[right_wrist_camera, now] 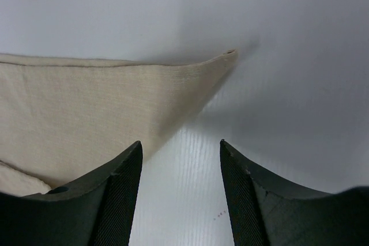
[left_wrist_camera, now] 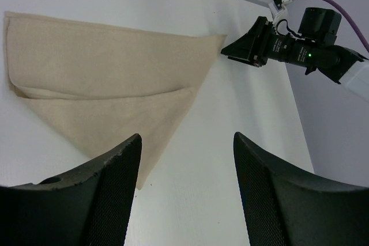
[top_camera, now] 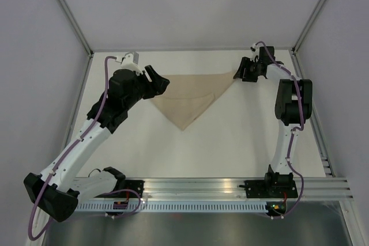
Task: Fold the napkin, place the utensils inside, and roll it up
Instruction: Fold the napkin
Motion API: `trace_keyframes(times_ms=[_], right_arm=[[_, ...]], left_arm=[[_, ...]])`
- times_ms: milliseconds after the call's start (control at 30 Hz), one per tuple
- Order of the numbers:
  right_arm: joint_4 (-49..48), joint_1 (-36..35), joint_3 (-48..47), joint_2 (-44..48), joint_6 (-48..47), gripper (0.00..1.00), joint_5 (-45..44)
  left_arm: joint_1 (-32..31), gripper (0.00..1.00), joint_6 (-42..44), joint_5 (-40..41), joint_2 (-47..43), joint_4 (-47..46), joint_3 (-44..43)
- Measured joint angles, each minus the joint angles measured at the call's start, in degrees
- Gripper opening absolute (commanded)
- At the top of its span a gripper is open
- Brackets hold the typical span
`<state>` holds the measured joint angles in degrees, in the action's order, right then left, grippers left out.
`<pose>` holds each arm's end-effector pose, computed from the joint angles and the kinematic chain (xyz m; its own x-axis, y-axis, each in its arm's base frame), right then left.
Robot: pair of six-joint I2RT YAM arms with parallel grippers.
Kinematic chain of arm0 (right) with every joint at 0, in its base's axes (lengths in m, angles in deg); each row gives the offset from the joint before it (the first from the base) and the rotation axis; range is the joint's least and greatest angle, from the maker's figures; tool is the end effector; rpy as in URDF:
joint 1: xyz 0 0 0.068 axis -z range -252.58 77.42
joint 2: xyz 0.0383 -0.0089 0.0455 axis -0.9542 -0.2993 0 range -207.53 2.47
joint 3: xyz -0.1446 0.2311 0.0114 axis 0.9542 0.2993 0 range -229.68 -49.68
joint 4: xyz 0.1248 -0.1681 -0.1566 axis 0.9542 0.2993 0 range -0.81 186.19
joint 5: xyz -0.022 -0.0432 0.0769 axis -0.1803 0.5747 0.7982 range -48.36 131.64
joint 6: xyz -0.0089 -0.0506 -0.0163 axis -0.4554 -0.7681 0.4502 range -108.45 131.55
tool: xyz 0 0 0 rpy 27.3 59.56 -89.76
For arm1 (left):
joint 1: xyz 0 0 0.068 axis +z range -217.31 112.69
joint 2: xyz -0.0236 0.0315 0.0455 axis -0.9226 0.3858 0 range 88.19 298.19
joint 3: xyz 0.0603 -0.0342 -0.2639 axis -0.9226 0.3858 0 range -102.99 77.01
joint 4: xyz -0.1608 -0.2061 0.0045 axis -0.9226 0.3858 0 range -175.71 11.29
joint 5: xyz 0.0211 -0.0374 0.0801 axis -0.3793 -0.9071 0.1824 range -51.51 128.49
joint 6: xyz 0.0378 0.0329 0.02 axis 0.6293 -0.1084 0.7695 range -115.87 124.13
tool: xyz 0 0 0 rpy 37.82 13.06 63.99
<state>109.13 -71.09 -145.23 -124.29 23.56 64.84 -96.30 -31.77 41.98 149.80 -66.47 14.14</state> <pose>0.4858 0.0013 0.1664 -0.8079 0.2125 -0.5497 -0.0561 0.9008 0.4307 0.2128 -0.1154 0.3774 -0.4727 -0.4072 -0.7815 0.1927 0.8176 -0.5425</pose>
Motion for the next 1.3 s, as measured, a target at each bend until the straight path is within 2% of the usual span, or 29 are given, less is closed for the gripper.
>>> trace_keyframes(times_ms=[233,500,767,900,1000,1300], right_arm=[[-2.4,3.2,-2.7,-4.2,5.4,0.63,3.1],[-5.3,3.4,-5.2,-7.0,9.4,0.61,5.2],[-7.6,3.2,-5.9,-8.5,12.6,0.46,6.1],[-8.3,3.2,-5.9,-8.9,13.4,0.33,6.4],[-8.9,3.2,-5.9,-9.1,13.7,0.29,6.5],[-12.9,2.9,-4.4,-8.1,13.9,0.09,7.1]], left_arm=[[0.0,0.70,-0.1,-0.6,0.0,-1.0,1.0],[0.0,0.70,-0.1,-0.6,0.0,-1.2,1.4],[0.0,0.70,-0.1,-0.6,0.0,-1.2,1.4],[0.0,0.70,-0.1,-0.6,0.0,-1.2,1.4],[0.0,0.70,-0.1,-0.6,0.0,-1.2,1.4],[0.0,0.70,-0.1,-0.6,0.0,-1.4,2.1]])
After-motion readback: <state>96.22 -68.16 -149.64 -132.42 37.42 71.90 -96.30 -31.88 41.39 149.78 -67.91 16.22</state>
